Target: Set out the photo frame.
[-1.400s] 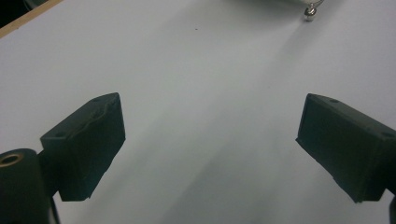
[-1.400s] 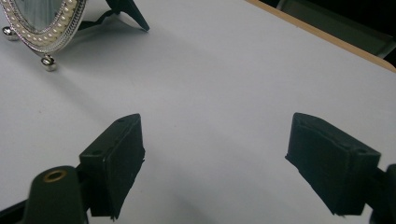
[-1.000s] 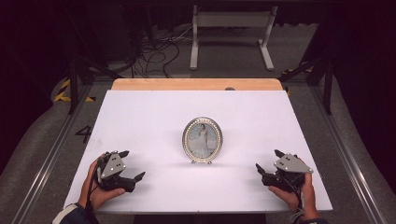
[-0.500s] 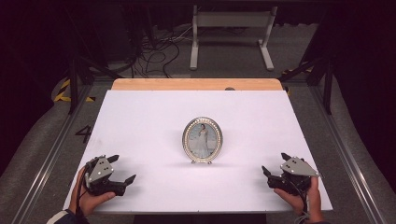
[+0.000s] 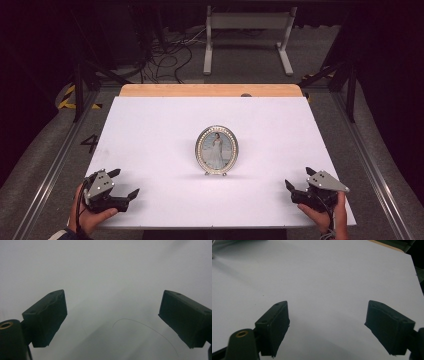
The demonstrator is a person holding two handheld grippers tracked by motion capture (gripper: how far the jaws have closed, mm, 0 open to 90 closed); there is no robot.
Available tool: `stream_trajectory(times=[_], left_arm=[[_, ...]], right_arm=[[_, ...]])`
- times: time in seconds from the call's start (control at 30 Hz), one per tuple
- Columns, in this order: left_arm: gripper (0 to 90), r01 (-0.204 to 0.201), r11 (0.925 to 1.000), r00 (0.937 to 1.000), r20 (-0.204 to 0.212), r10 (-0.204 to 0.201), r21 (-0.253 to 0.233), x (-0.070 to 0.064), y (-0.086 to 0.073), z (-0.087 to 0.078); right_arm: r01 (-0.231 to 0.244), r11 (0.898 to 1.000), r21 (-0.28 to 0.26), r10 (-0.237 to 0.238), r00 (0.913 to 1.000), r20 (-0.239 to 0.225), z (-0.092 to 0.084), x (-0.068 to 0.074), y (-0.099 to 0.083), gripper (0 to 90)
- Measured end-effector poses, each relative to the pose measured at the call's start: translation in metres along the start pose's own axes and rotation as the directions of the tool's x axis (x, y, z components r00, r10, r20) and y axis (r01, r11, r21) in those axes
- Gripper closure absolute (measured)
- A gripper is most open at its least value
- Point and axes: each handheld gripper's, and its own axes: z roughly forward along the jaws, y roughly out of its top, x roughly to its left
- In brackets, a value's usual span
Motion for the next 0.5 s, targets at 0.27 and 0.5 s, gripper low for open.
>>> stream_trajectory(times=[0.27, 0.5], left_arm=[[8.1, -0.023, 0.9997, 0.9996, -0.016, 0.023, 0.006, -0.0008, -0.0004, -0.0011], [8.2, -0.023, 0.9997, 0.9997, -0.01, 0.023, 0.005, -0.0008, 0.0, 0.0005]], right_arm=[[0.011, 1.0, 0.001, -0.011, 0.9999, -0.003, 0.0009, 0.0025, -0.0001, 19.0], [0.018, 1.0, 0.001, -0.018, 0.9998, 0.001, 0.0015, 0.0034, 0.0001, 19.1]])
